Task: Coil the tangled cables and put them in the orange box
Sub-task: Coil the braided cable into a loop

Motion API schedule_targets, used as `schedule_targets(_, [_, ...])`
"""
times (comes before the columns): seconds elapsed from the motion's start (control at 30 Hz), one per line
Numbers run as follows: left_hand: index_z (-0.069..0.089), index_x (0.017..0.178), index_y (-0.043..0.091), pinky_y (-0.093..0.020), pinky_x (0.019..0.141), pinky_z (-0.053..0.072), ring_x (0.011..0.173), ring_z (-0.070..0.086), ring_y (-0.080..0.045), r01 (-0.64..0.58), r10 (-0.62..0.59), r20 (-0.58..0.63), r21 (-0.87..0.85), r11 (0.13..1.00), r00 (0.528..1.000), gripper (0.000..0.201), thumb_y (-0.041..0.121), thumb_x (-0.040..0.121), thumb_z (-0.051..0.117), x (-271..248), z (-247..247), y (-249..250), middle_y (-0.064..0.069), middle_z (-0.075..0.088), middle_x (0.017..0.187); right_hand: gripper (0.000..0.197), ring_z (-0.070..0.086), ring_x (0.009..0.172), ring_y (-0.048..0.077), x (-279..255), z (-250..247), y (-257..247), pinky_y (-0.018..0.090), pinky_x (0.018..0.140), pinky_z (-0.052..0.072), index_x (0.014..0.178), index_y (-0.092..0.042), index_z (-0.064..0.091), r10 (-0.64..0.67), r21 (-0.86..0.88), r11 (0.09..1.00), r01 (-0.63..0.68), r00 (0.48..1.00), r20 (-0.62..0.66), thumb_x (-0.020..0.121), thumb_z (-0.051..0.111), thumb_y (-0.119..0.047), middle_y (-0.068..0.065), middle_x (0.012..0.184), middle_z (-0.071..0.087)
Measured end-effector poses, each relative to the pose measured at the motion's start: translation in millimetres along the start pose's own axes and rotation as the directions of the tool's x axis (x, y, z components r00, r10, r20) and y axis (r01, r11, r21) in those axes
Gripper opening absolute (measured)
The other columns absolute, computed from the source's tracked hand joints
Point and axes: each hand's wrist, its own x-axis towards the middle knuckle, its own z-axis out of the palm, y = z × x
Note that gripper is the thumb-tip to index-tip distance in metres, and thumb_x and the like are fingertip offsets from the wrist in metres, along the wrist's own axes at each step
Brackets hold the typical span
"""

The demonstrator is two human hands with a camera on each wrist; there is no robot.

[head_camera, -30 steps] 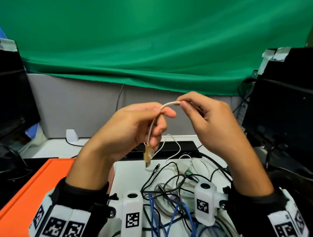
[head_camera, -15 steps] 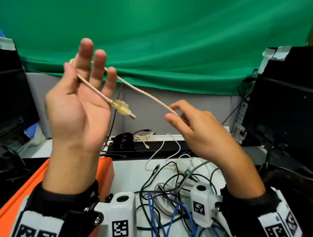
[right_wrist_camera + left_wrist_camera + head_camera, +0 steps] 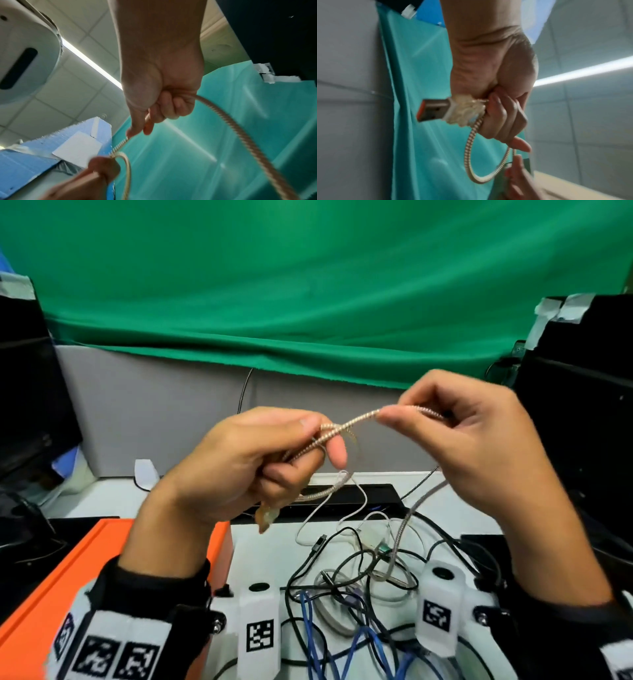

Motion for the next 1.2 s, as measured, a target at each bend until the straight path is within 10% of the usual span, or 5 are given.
schedule_targets(0.4, [0.024,0.149,-0.014,-0.059,0.117,0.03,0.085,0.071,-0.031,-0.365,0.327,-0.182,-0.633,0.682,0.927,0.054,0.021,0.109,0.031,3.4,9.3,13.1,0.001,0.034,0.056,0.025,0.047,0.059,0.011,5.5,29.6,25.6,0.034,0.056,0.037,0.109,-0.035,0.068,0.15,-0.106,0.983,-0.149,0.989,0.005,0.104,0.046,-0.044,-0.003,0.067,0.053])
schedule_targets(0.67, [0.043,0.133,-0.013,-0.041,0.068,0.058,0.045,0.051,-0.024,-0.268,0.326,-0.02,-0.619,0.738,0.945,0.044,0.02,0.11,0.027,-2.9,22.6,20.8,-0.001,0.035,0.055,0.025,0.043,0.055,0.017,10.4,18.5,35.8,0.035,0.055,0.038,0.101,-0.024,0.066,0.112,-0.145,0.976,-0.164,0.943,-0.315,0.106,0.046,-0.038,-0.006,0.056,0.046])
schedule_targets(0.83, [0.048,0.107,-0.001,-0.044,0.077,0.057,0.058,0.056,-0.025,-0.37,0.365,-0.187,-0.758,0.536,0.912,0.034,0.022,0.111,0.024,2.9,18.5,23.9,-0.01,0.054,0.072,0.023,0.051,0.063,0.013,4.4,24.7,19.0,0.034,0.06,0.043,0.106,-0.034,0.064,0.23,-0.243,0.95,-0.197,0.967,0.114,0.105,0.044,-0.044,-0.01,0.063,0.055])
schedule_targets(1.0, [0.048,0.123,0.007,-0.03,0.069,0.058,0.073,0.072,-0.013,-0.536,0.464,-0.551,0.036,0.844,0.694,0.026,0.02,0.109,0.029,7.0,10.9,19.6,0.003,0.076,0.097,0.014,0.057,0.077,0.022,-15.9,51.9,-20.8,0.043,0.069,0.048,0.108,-0.034,0.052,0.163,-0.291,0.957,0.009,0.81,0.563,0.105,0.042,-0.045,-0.006,0.077,0.06])
schedule_targets(1.2, [0.058,0.119,0.02,-0.035,0.054,0.056,0.058,0.069,-0.029,0.02,0.172,-0.358,0.475,0.88,0.918,0.029,0.031,0.096,0.046,-6.1,11.0,13.8,-0.005,0.076,0.089,0.011,0.052,0.059,0.013,-12.5,23.8,-24.3,0.036,0.057,0.044,0.088,-0.029,0.062,0.081,-0.215,0.976,0.02,0.888,0.452,0.095,0.055,-0.032,-0.007,0.062,0.058])
